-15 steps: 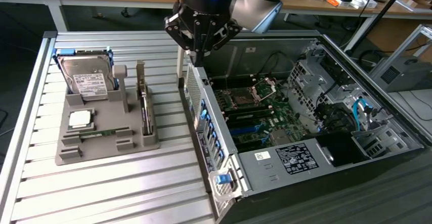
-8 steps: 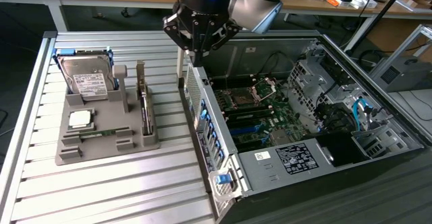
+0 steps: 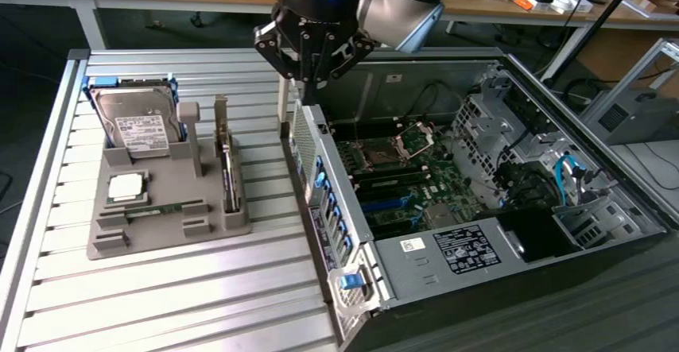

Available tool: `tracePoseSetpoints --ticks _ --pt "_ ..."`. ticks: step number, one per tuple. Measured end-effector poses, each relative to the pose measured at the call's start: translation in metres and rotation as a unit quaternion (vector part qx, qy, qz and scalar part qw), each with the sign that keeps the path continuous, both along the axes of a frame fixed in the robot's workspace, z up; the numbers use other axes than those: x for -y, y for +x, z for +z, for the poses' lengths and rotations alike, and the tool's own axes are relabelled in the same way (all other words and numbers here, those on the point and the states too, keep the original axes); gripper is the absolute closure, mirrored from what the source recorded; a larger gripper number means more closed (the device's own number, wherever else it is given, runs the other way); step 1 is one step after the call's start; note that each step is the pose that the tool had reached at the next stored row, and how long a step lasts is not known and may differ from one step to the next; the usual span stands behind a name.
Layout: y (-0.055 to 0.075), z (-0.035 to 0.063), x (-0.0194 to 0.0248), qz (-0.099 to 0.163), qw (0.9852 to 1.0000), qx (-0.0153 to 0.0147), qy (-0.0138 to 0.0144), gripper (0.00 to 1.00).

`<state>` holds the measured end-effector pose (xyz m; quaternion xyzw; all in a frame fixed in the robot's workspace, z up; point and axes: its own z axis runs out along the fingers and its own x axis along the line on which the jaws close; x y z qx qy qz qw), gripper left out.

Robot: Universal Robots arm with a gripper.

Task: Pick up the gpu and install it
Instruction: 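Reach for the gpu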

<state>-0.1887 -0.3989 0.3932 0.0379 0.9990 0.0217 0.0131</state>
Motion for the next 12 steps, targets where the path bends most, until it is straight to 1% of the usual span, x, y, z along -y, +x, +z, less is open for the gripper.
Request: tracePoseSetpoints --ticks 12 --pt "-0.0036 0.0 0.0 0.0 1.0 0.0 0.0 0.89"
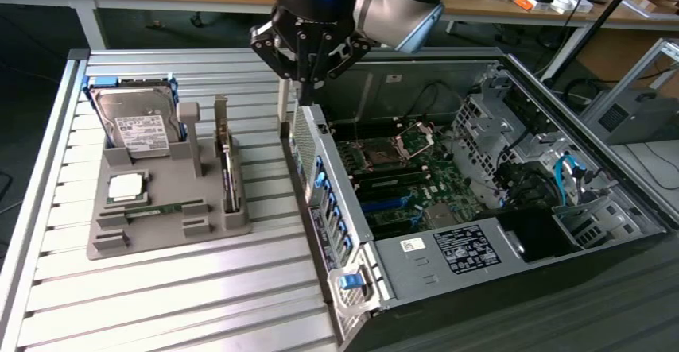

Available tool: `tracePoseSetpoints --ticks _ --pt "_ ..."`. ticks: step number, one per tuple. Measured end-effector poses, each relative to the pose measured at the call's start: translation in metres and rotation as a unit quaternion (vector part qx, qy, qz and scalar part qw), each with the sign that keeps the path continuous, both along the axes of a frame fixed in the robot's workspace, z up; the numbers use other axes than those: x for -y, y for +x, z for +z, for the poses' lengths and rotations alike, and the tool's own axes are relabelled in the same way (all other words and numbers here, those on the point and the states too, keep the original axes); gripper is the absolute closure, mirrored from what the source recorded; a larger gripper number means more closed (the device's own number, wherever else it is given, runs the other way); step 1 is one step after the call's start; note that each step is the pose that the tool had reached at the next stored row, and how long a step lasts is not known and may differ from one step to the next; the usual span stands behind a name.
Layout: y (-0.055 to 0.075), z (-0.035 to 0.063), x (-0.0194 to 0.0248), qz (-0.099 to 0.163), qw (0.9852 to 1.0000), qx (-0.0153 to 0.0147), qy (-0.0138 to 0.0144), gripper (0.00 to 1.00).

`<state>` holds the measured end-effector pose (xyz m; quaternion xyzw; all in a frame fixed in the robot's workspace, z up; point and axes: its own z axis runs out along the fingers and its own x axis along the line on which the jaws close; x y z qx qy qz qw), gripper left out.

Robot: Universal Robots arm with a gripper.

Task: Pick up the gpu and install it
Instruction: 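Reach for the gpu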

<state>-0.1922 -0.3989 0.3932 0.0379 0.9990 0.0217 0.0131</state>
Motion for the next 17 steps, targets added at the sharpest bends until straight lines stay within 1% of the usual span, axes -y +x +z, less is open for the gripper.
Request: tracePoseSetpoints --ticks 17 --pt "-0.0063 0.0 0.0 0.0 1.0 0.0 0.0 0.89"
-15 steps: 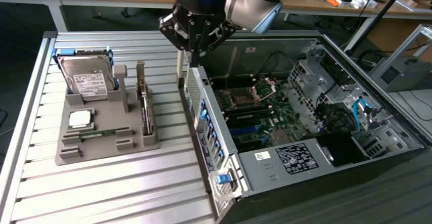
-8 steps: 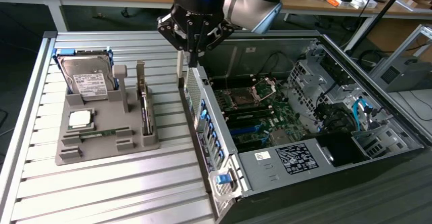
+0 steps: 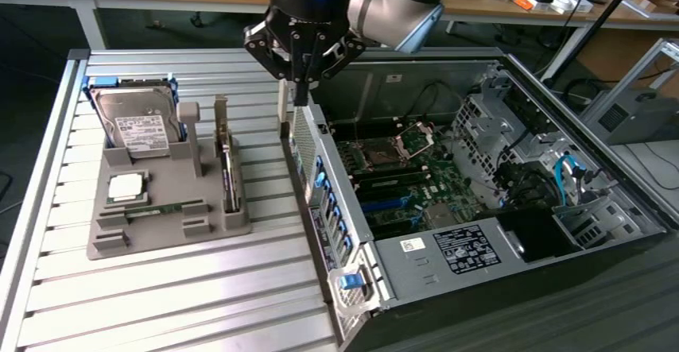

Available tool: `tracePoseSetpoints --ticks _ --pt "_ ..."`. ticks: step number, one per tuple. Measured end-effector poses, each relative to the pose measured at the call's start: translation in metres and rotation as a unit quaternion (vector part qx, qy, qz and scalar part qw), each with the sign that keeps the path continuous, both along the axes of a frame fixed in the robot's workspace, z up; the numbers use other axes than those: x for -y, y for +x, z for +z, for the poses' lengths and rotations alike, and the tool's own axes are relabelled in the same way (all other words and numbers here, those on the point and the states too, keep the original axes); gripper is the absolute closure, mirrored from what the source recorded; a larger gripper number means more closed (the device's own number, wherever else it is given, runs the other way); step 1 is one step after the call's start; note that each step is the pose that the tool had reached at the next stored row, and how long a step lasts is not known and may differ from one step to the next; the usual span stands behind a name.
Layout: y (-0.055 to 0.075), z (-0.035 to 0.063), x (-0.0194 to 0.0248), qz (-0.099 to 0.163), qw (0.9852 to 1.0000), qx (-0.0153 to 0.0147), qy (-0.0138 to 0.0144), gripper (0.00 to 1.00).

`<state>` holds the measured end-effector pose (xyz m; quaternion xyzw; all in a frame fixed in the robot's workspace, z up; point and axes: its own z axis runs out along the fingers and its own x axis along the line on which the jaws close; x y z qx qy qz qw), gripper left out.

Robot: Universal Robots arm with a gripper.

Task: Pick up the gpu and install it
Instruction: 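Reach for the gpu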

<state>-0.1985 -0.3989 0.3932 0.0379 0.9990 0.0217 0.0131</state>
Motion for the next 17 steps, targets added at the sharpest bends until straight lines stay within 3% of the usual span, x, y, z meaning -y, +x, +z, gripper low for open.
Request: tracePoseSetpoints --ticks 17 --pt "-0.0054 0.0 0.0 0.0 1.0 0.0 0.0 0.89"
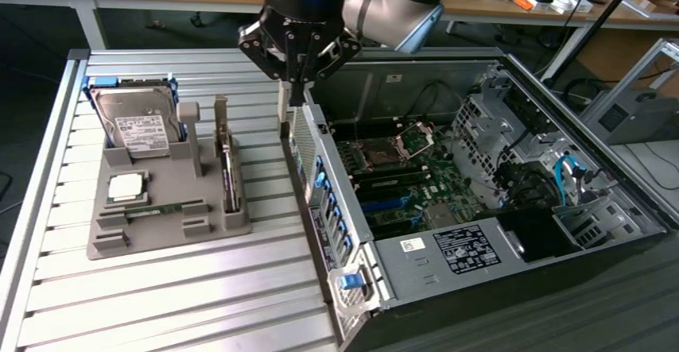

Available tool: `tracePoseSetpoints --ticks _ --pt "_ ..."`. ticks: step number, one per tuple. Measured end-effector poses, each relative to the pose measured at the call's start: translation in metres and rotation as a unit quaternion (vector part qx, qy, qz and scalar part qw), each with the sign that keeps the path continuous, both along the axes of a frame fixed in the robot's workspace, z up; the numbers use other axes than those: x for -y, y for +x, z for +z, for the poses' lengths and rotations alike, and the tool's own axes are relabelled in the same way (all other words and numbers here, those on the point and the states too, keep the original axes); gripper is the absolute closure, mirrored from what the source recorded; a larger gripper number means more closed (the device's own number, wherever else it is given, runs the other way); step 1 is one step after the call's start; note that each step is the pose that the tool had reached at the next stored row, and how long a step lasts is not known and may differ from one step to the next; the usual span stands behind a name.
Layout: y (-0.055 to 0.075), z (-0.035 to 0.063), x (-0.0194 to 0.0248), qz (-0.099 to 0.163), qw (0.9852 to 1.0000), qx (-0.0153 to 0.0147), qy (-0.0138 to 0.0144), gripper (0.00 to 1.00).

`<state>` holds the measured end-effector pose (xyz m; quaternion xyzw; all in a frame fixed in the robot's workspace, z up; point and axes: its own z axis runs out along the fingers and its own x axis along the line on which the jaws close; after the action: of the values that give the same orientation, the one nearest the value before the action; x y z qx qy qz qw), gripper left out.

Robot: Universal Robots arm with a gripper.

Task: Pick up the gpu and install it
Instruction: 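Reach for the gpu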

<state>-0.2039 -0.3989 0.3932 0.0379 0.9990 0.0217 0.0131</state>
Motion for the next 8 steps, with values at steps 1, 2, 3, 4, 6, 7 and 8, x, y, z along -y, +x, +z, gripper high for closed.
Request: tracePoseSetpoints --ticks 1,2,3,4,6,7,8 --pt "-0.0002 0.0 0.0 0.0 1.0 0.0 0.0 0.89" --pt "-0.0005 0.0 0.0 0.0 1.0 0.0 0.0 0.89" --pt "-0.0008 0.0 0.0 0.0 1.0 0.0 0.0 0.89" --pt "-0.0011 0.0 0.0 0.0 1.0 0.0 0.0 0.89" --pt "-0.0019 0.0 0.0 0.0 1.0 0.0 0.0 0.89" --pt "-0.0022 0.0 0.0 0.0 1.0 0.0 0.0 0.89" --pt "-0.0024 0.0 0.0 0.0 1.0 0.0 0.0 0.89"
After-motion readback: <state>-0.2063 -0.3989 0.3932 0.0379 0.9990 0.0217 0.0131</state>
